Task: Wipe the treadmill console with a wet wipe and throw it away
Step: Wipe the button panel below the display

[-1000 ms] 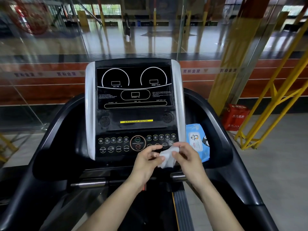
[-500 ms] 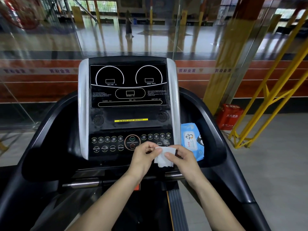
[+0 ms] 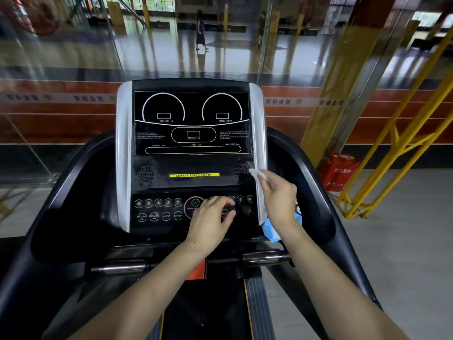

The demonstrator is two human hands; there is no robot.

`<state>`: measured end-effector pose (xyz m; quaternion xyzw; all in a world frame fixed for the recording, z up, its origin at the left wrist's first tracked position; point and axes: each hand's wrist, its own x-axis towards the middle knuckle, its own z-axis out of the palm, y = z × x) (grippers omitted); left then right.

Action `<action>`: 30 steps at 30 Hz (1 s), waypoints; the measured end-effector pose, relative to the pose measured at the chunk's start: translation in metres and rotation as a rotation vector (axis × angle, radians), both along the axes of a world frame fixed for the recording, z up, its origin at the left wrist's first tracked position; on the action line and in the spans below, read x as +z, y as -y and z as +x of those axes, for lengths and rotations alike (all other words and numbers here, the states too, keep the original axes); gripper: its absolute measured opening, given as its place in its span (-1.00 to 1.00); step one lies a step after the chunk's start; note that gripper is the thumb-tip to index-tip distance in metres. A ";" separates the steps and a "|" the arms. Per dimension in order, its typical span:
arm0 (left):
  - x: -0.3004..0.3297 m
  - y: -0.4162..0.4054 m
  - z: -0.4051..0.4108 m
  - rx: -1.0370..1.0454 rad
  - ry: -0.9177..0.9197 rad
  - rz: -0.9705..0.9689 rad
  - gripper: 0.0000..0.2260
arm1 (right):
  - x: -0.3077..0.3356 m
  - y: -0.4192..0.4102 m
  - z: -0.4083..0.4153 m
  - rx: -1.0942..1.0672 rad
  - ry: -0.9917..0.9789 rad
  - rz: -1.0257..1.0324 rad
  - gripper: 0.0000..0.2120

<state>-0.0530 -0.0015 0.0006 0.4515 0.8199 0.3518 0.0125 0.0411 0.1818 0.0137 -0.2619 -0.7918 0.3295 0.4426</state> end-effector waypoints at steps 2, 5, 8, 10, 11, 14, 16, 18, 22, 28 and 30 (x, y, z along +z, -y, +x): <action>0.001 -0.001 -0.002 0.002 -0.095 -0.058 -0.74 | -0.019 -0.008 -0.008 0.025 0.082 0.245 -0.77; -0.003 -0.001 -0.012 0.018 -0.204 -0.153 -0.61 | -0.063 -0.015 -0.011 0.061 0.316 0.547 -0.67; -0.006 0.000 -0.025 0.011 -0.289 -0.243 -0.49 | -0.094 -0.003 -0.001 0.131 0.425 0.596 -0.51; -0.008 0.000 -0.030 0.010 -0.321 -0.321 -0.42 | -0.107 0.009 0.011 0.155 0.514 0.553 -0.42; -0.009 0.000 -0.033 0.013 -0.327 -0.355 -0.40 | -0.113 0.015 0.017 0.164 0.580 0.541 -0.36; -0.014 0.003 -0.043 0.025 -0.323 -0.424 -0.36 | -0.122 0.032 0.032 0.181 0.713 0.547 -0.27; -0.018 0.003 -0.045 0.024 -0.344 -0.454 -0.36 | -0.127 0.033 0.038 0.184 0.731 0.567 -0.26; -0.020 0.002 -0.043 0.026 -0.347 -0.457 -0.36 | -0.122 0.028 0.031 0.175 0.714 0.582 -0.27; -0.021 0.003 -0.044 0.024 -0.370 -0.471 -0.37 | -0.101 0.025 0.003 0.152 0.717 0.485 -0.28; -0.022 0.007 -0.048 0.011 -0.382 -0.473 -0.38 | -0.139 0.053 0.045 0.196 0.720 0.500 -0.30; -0.024 0.006 -0.048 0.014 -0.377 -0.459 -0.38 | -0.132 0.050 0.034 0.180 0.729 0.475 -0.29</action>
